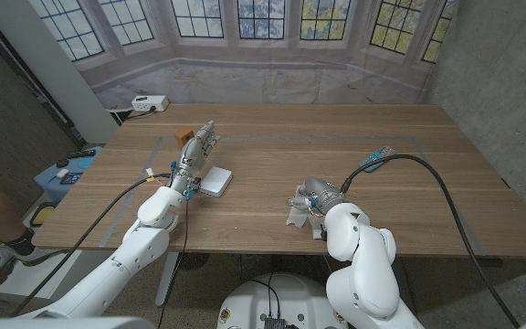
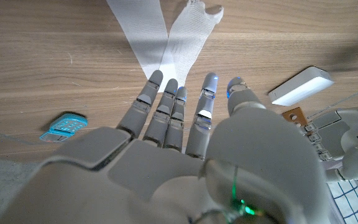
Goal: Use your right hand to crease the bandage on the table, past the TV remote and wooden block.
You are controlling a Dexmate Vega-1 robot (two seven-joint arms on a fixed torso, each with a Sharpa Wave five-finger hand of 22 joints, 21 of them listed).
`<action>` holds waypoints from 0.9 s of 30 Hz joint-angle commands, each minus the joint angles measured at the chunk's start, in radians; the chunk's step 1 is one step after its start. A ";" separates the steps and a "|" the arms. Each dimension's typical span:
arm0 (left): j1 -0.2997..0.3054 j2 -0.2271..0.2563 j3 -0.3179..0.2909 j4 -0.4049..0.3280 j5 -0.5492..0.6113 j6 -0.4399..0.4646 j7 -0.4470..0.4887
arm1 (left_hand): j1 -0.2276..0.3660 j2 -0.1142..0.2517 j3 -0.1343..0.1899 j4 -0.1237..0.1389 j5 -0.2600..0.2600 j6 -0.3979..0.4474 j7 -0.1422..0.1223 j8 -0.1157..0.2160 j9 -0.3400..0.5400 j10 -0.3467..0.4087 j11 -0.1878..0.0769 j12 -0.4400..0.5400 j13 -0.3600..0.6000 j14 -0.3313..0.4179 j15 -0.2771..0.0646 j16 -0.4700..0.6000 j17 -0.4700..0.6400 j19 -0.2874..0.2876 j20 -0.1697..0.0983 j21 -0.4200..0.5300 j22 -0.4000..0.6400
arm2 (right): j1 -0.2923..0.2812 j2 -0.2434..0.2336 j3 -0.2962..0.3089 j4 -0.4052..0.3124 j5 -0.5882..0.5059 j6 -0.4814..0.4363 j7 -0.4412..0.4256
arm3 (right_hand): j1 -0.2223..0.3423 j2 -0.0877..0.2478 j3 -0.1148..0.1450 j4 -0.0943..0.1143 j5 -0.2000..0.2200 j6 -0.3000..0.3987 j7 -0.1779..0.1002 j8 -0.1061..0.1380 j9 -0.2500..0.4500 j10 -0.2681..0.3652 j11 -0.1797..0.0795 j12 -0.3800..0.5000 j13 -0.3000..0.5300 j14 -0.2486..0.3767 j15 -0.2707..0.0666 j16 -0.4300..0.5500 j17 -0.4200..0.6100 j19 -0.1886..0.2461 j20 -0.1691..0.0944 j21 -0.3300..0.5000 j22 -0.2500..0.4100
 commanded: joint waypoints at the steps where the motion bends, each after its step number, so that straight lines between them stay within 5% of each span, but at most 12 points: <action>1: 0.009 0.003 -0.003 -0.013 0.008 0.000 0.016 | 0.013 0.001 -0.004 -0.001 0.007 0.007 0.001 0.003 0.002 0.003 0.005 0.004 0.002 0.000 0.006 0.003 0.003 0.000 0.005 0.001 0.002 | 0.010 -0.019 0.001 -0.001 0.037 0.006 -0.046 | 0.000 0.009 0.001 -0.003 -0.001 -0.008 0.002 -0.006 0.000 0.006 0.001 0.000 0.002 0.006 -0.005 0.007 0.005 0.007 0.001 0.008 0.000; 27: 0.047 0.019 -0.015 -0.085 0.028 0.026 0.079 | 0.015 0.001 -0.005 -0.001 0.007 0.006 0.000 0.003 0.002 0.003 0.004 0.004 0.002 0.001 0.005 0.003 0.003 -0.001 0.005 0.001 0.002 | 0.100 -0.110 0.010 -0.021 0.201 -0.036 -0.131 | -0.014 0.004 -0.015 -0.003 -0.004 -0.065 0.004 -0.033 0.001 -0.004 0.005 -0.008 0.002 0.000 -0.001 0.008 0.005 0.004 0.005 0.004 0.000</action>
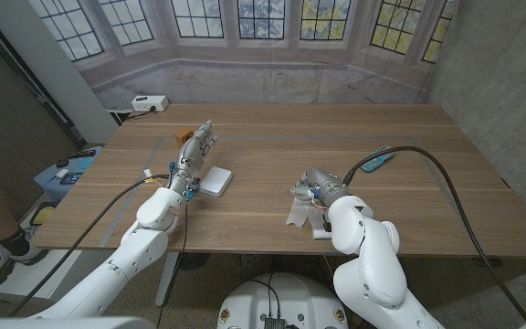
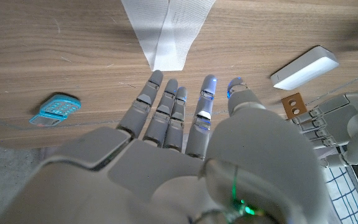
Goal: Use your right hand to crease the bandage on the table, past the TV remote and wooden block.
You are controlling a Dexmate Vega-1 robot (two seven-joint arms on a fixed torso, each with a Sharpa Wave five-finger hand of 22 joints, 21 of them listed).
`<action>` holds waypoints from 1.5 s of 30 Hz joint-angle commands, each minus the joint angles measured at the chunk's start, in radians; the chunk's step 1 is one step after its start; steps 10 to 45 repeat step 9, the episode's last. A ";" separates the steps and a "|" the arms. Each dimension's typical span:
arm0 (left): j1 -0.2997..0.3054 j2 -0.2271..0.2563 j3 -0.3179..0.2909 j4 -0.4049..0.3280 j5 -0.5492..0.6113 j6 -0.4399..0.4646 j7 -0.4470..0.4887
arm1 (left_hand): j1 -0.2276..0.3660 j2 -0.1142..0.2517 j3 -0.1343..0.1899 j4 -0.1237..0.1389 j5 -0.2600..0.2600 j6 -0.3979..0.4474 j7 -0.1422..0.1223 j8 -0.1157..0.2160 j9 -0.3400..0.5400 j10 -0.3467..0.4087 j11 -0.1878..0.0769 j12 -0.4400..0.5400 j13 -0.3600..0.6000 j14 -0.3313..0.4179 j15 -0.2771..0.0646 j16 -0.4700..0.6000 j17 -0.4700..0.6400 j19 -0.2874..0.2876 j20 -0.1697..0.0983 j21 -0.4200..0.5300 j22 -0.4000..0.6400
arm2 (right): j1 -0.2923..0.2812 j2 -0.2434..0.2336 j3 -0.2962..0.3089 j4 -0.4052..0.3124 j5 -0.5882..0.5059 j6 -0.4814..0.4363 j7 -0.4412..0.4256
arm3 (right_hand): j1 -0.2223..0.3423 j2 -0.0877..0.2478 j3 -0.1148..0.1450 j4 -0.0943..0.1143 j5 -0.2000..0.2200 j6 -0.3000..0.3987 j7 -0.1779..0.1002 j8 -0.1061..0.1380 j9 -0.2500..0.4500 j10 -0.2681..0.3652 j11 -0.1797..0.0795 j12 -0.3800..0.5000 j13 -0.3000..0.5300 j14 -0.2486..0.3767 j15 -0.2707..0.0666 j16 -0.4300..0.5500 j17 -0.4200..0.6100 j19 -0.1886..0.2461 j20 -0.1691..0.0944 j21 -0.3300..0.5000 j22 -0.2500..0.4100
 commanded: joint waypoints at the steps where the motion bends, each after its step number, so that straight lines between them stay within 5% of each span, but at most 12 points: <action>1: 0.013 0.005 -0.004 -0.027 0.005 0.011 0.020 | 0.015 0.001 -0.002 0.002 0.007 0.006 0.000 0.003 0.002 0.003 0.004 0.004 0.002 0.001 0.005 0.003 0.003 -0.001 0.005 0.001 0.002 | 0.048 -0.044 -0.009 -0.005 0.082 -0.040 -0.045 | -0.010 0.000 -0.002 0.001 0.000 -0.014 0.001 -0.007 0.001 -0.004 0.005 -0.004 0.001 0.001 0.000 0.005 0.005 0.004 0.005 0.004 0.000; 9: 0.006 0.004 -0.003 -0.024 0.003 0.008 0.011 | 0.016 0.001 -0.003 0.002 0.007 0.007 0.001 0.003 0.002 0.002 0.004 0.004 0.002 0.001 0.005 0.002 0.003 0.000 0.005 0.001 0.002 | 0.085 -0.080 -0.023 -0.007 0.144 -0.060 -0.101 | -0.012 0.001 -0.004 0.001 -0.001 -0.023 0.004 -0.009 0.002 -0.005 0.004 -0.005 0.002 -0.001 -0.002 0.005 0.005 0.003 0.004 0.003 0.000; 45: 0.006 0.004 -0.003 -0.024 0.003 0.008 0.011 | 0.016 0.001 -0.003 0.002 0.007 0.007 0.001 0.003 0.002 0.002 0.004 0.004 0.002 0.001 0.005 0.002 0.003 0.000 0.005 0.001 0.002 | 0.085 -0.080 -0.023 -0.007 0.144 -0.060 -0.101 | -0.012 0.001 -0.004 0.001 -0.001 -0.023 0.004 -0.009 0.002 -0.005 0.004 -0.005 0.002 -0.001 -0.002 0.005 0.005 0.003 0.004 0.003 0.000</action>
